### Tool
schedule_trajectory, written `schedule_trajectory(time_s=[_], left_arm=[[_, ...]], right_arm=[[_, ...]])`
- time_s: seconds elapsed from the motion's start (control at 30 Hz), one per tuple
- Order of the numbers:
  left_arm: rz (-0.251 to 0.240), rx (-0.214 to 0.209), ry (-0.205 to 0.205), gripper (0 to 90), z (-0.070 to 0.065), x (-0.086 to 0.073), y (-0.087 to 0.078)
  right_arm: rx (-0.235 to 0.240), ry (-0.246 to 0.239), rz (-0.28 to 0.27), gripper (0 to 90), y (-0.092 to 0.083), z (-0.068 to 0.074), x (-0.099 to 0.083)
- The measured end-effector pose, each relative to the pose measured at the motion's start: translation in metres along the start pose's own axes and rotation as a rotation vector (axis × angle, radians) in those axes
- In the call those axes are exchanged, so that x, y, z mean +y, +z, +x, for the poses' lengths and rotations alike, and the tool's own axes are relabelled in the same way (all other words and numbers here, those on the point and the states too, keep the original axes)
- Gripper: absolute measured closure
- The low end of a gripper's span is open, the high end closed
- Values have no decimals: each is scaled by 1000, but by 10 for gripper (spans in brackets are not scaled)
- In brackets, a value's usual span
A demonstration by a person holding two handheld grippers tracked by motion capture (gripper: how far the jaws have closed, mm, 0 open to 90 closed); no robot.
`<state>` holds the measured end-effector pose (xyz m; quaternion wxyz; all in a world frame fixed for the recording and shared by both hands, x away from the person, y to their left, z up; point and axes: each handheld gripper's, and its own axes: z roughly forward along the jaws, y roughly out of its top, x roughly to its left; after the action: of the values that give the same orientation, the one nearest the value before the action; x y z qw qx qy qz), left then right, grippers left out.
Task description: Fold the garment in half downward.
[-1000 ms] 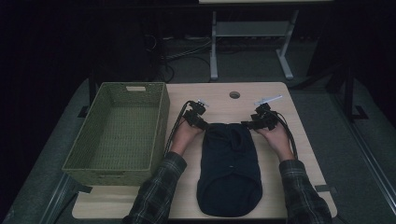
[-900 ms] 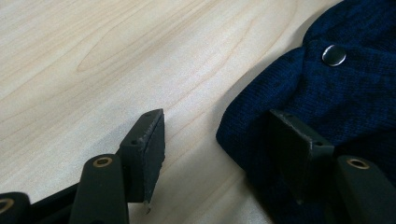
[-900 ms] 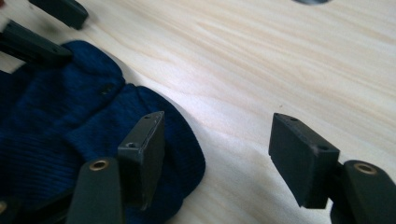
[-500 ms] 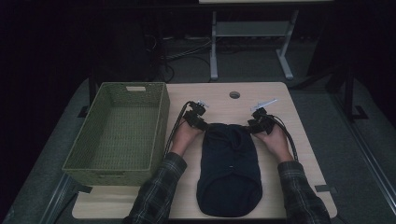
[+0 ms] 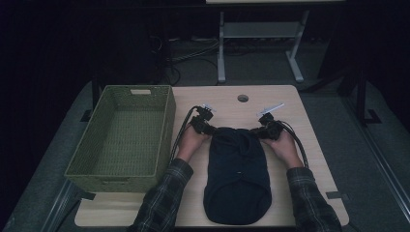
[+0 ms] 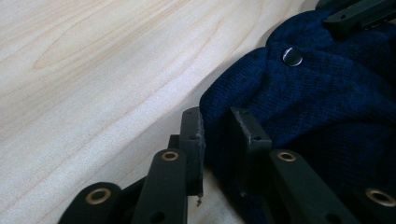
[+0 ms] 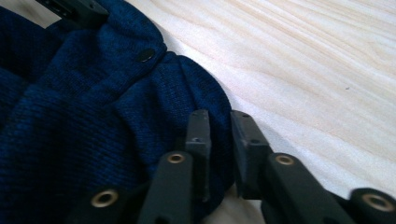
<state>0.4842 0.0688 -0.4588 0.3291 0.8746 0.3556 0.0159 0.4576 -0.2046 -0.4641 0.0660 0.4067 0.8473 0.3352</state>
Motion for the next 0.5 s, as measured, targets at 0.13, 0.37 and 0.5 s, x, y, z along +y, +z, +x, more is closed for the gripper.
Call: schedule_trajectory(time_s=[0.13, 0.37, 0.5], left_arm=[[-6, 11, -3, 785, -2, -1, 0], [-20, 22, -28, 807, -2, -4, -4], [-26, 30, -18, 818, -2, -2, -9]], right_arm=[[-19, -5, 12, 828, 0, 3, 2], [2, 41, 10, 843, -1, -2, 3], [-21, 40, 17, 853, -4, -3, 6]])
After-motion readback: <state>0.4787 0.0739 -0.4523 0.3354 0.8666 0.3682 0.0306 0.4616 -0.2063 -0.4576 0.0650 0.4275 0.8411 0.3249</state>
